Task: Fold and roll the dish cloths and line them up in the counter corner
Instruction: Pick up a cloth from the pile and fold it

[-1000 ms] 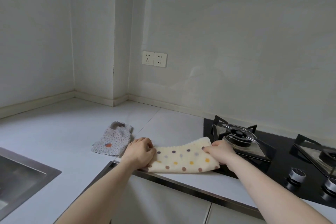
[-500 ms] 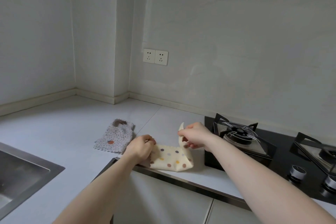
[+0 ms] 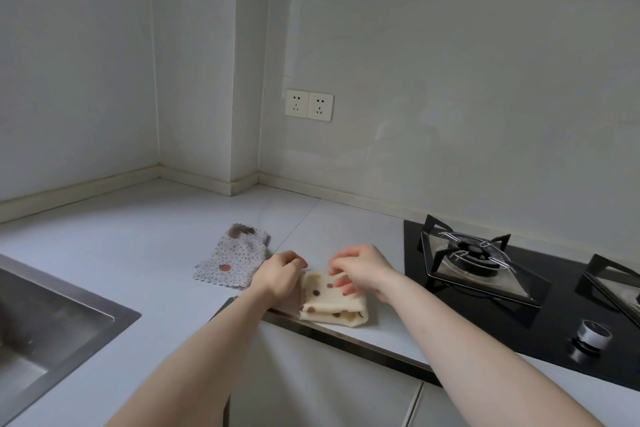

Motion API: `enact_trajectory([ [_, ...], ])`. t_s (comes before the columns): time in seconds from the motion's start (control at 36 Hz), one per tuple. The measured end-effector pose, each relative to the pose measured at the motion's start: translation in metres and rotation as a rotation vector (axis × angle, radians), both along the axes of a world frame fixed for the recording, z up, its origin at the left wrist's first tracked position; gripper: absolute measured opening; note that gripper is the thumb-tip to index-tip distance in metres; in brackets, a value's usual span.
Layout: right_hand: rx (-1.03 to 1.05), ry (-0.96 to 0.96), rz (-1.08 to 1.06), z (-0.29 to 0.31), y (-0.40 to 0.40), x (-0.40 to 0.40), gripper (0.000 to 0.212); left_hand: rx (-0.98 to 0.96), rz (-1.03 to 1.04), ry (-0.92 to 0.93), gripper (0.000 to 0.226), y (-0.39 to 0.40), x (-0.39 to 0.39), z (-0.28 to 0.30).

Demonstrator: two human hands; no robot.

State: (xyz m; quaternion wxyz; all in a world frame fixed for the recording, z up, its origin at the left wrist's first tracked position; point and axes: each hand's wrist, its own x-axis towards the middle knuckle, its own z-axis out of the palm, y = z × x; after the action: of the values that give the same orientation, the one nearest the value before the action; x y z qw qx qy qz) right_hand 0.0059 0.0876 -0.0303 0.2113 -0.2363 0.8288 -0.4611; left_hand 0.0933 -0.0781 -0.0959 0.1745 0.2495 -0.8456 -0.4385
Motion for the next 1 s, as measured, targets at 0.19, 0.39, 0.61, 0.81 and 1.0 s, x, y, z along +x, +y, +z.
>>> enact_trajectory([
  [0.19, 0.233, 0.181, -0.125, -0.029, 0.026, -0.031, 0.055, -0.190, -0.019, -0.131, 0.042, 0.007, -0.003, 0.001],
  [0.39, 0.188, -0.030, -0.069, -0.040, 0.025, -0.040, 0.040, -0.281, -0.039, -0.224, 0.053, 0.009, -0.005, 0.002],
  [0.61, -0.052, -0.125, -0.015, -0.046, 0.025, -0.047, 0.032, -0.181, -0.030, -0.156, 0.061, 0.008, -0.005, 0.005],
  [0.81, -0.253, -0.122, -0.026, -0.057, 0.032, -0.047, 0.022, -0.009, -0.019, -0.089, 0.027, 0.006, -0.005, 0.006],
  [1.0, -0.312, -0.024, -0.024, -0.065, 0.034, -0.042, 0.053, 0.054, -0.028, 0.115, 0.005, 0.008, 0.000, 0.003],
])
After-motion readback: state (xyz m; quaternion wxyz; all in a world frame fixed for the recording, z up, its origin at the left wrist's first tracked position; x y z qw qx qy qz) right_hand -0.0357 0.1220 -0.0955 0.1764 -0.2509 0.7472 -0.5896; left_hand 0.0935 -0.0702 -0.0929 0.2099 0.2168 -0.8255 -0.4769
